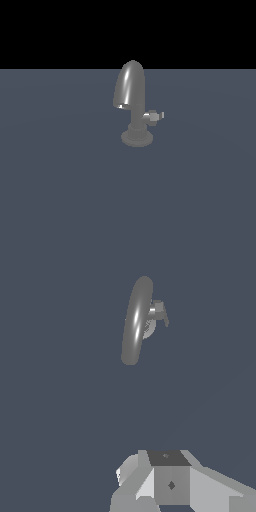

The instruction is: Turn on the faucet by rotating a designated handle.

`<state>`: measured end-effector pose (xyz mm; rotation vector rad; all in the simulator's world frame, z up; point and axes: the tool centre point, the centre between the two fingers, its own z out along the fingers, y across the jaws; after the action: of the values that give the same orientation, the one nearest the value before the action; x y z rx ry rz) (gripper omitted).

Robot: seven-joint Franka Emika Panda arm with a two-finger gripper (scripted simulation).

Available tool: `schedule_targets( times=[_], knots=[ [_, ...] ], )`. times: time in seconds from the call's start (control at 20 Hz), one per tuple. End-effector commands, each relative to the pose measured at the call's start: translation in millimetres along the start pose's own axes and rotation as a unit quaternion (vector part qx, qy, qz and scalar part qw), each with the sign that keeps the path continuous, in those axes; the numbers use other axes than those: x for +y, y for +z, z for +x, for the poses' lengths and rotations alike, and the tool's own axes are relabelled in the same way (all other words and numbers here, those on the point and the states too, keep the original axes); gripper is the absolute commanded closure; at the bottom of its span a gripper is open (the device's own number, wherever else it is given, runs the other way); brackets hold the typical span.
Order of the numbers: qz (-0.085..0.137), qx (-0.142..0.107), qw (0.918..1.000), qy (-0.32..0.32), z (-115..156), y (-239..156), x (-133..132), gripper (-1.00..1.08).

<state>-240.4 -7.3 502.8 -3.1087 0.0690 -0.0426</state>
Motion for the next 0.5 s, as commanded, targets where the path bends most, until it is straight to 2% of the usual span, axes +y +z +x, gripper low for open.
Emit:
schedule_targets(
  times=[0.0, 0.45],
  knots=[
    [0.004, -0.008, 0.9999, 0.008, 5, 0, -1, 1.08],
    [0.028, -0.056, 0.9964, 0.057, 38, 0, -8, 1.08]
  ],
)
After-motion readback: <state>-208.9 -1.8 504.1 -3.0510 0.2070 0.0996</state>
